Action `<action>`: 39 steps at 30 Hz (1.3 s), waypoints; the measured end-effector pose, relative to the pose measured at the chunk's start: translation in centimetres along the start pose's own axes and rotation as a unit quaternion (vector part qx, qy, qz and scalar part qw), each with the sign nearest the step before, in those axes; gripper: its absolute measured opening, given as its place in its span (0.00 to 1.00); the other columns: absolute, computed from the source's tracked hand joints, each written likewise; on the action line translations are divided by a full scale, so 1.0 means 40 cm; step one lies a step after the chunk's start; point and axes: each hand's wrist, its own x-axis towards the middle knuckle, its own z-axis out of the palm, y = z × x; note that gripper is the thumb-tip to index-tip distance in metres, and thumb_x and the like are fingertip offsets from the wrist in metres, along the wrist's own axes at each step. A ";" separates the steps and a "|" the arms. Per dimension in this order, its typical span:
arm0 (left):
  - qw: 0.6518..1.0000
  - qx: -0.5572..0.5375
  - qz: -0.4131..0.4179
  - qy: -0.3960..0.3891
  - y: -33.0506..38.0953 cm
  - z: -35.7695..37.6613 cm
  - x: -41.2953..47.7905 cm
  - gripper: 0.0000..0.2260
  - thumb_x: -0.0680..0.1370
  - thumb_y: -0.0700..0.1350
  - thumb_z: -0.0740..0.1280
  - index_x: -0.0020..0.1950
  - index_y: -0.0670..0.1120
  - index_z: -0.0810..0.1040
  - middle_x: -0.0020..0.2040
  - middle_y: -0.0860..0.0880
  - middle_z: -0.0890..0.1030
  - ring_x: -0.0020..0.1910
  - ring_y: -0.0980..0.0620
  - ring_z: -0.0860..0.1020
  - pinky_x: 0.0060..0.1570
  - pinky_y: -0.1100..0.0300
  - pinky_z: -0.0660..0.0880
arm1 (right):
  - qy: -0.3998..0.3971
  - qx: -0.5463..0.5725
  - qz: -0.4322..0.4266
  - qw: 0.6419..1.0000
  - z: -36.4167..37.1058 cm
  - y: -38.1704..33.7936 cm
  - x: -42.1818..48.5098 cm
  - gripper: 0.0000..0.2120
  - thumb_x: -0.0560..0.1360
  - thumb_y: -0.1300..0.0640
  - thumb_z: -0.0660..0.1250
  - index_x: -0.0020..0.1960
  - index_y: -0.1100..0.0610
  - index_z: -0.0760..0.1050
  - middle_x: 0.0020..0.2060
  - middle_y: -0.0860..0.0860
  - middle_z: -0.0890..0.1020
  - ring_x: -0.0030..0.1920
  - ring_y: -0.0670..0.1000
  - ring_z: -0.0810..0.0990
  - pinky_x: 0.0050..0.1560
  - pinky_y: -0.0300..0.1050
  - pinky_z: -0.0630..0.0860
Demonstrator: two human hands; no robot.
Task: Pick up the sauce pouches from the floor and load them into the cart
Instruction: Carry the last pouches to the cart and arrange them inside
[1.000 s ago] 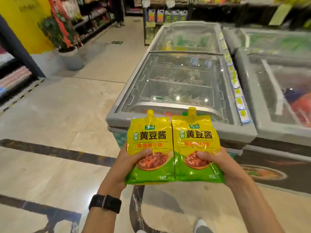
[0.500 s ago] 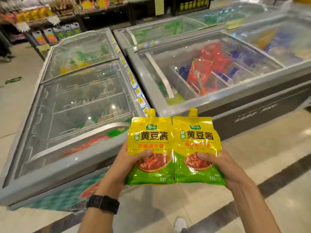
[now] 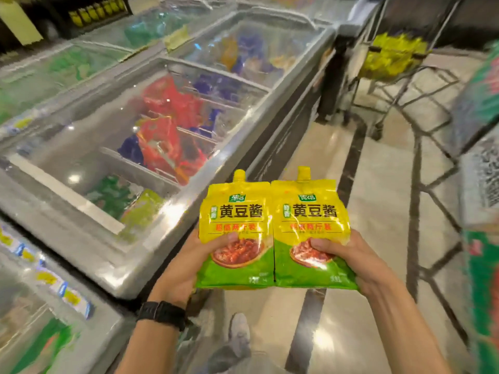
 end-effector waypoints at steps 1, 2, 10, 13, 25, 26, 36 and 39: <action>1.000 0.005 -0.001 -0.016 0.024 0.011 0.053 0.25 0.67 0.39 0.79 0.63 0.44 0.80 0.55 0.40 0.85 0.50 0.42 0.85 0.47 0.49 0.82 | 0.020 0.008 -0.008 1.000 -0.010 -0.010 0.017 0.33 0.52 0.56 0.81 0.55 0.61 0.81 0.51 0.61 0.85 0.47 0.58 0.86 0.42 0.46 0.82; 0.999 0.013 -0.002 -0.032 0.048 0.027 0.104 0.27 0.65 0.40 0.81 0.63 0.44 0.79 0.55 0.40 0.85 0.50 0.42 0.85 0.47 0.49 0.83 | 0.039 0.015 -0.017 0.999 -0.019 -0.025 0.032 0.31 0.52 0.56 0.81 0.55 0.60 0.81 0.50 0.60 0.85 0.46 0.58 0.86 0.41 0.45 0.82; 0.979 0.087 -0.045 -0.177 0.190 0.230 0.471 0.44 0.54 0.47 0.86 0.68 0.44 0.75 0.59 0.40 0.84 0.58 0.39 0.82 0.60 0.41 0.78 | 0.196 0.055 -0.058 0.977 -0.162 -0.124 0.150 0.34 0.51 0.56 0.84 0.56 0.60 0.80 0.49 0.59 0.86 0.45 0.57 0.86 0.39 0.45 0.82; 0.973 0.094 -0.060 -0.203 0.213 0.326 0.602 0.39 0.60 0.41 0.82 0.69 0.42 0.73 0.58 0.40 0.84 0.57 0.40 0.83 0.53 0.48 0.81 | 0.227 0.085 -0.069 0.968 -0.241 -0.149 0.222 0.45 0.41 0.48 0.87 0.55 0.60 0.81 0.49 0.60 0.86 0.45 0.58 0.86 0.39 0.46 0.82; 0.966 0.094 -0.097 -0.222 0.362 0.670 1.084 0.34 0.65 0.37 0.79 0.70 0.44 0.72 0.60 0.38 0.83 0.57 0.37 0.82 0.50 0.46 0.81 | 0.242 0.093 -0.055 0.964 -0.616 -0.397 0.617 0.47 0.38 0.45 0.86 0.55 0.59 0.81 0.50 0.60 0.86 0.48 0.60 0.85 0.48 0.50 0.83; 0.966 0.096 -0.096 -0.218 0.383 0.694 1.125 0.37 0.63 0.39 0.81 0.70 0.43 0.71 0.59 0.38 0.83 0.56 0.37 0.83 0.49 0.45 0.82 | 0.237 0.096 -0.058 0.965 -0.640 -0.424 0.653 0.46 0.38 0.46 0.86 0.54 0.60 0.81 0.49 0.60 0.86 0.48 0.60 0.86 0.46 0.50 0.83; 0.948 0.172 -0.085 -0.252 0.564 0.907 1.612 0.48 0.48 0.52 0.87 0.66 0.48 0.75 0.55 0.43 0.85 0.52 0.41 0.85 0.48 0.48 0.81 | 0.303 0.108 -0.059 0.945 -0.833 -0.628 1.036 0.46 0.39 0.45 0.86 0.55 0.56 0.80 0.48 0.58 0.86 0.48 0.59 0.86 0.41 0.47 0.82; 0.937 0.175 -0.098 -0.285 0.625 0.984 1.752 0.47 0.46 0.54 0.87 0.62 0.47 0.78 0.55 0.41 0.85 0.51 0.41 0.85 0.45 0.51 0.82 | 0.332 0.117 -0.071 0.933 -0.883 -0.693 1.135 0.45 0.41 0.47 0.86 0.57 0.59 0.79 0.49 0.59 0.86 0.47 0.59 0.86 0.40 0.46 0.82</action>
